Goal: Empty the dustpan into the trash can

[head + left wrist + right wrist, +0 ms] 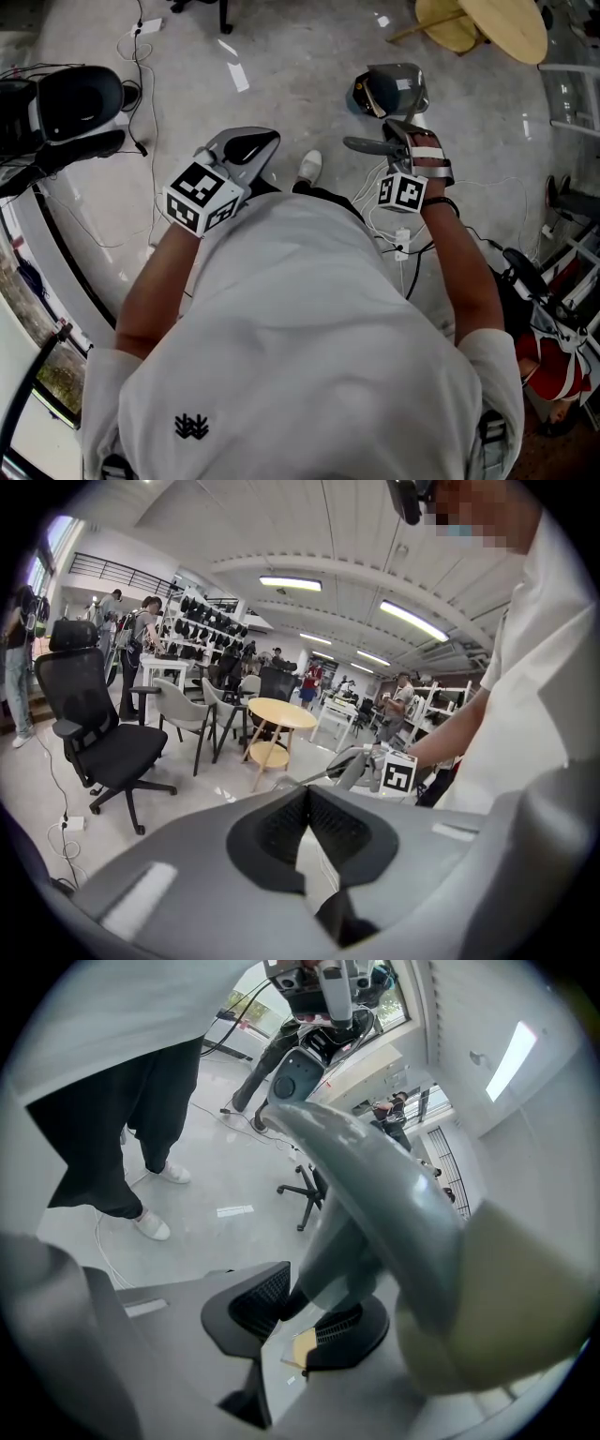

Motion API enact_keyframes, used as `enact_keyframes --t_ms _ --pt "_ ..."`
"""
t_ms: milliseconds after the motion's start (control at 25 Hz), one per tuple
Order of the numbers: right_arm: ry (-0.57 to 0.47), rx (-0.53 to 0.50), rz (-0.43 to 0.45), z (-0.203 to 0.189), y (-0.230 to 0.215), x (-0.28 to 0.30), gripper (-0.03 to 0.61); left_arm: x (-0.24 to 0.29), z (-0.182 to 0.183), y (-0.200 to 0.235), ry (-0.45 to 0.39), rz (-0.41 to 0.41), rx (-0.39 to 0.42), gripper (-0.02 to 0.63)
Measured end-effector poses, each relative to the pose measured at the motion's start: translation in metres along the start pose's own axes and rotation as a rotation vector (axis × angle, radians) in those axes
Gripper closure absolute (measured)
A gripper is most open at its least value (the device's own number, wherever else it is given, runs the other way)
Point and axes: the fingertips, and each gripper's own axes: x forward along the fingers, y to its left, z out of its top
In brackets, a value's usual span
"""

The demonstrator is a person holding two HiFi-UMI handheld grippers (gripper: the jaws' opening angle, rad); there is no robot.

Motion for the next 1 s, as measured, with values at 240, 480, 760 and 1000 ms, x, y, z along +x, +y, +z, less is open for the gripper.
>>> enact_keyframes --t_ms 240,480,760,1000 --pt "0.030 0.073 -0.035 -0.018 -0.022 0.001 0.525 0.000 0.002 0.002 0.003 -0.006 0.008 0.558" --pt "0.068 0.177 -0.090 -0.039 -0.048 -0.011 0.526 0.005 0.008 0.002 0.005 -0.032 0.033 0.558" --pt "0.117 0.263 -0.179 -0.057 -0.076 -0.031 0.526 0.016 0.016 0.008 0.000 -0.083 0.068 0.558" --pt "0.184 0.434 -0.253 -0.074 -0.098 -0.049 0.526 0.021 0.024 0.029 0.011 -0.143 0.099 0.559"
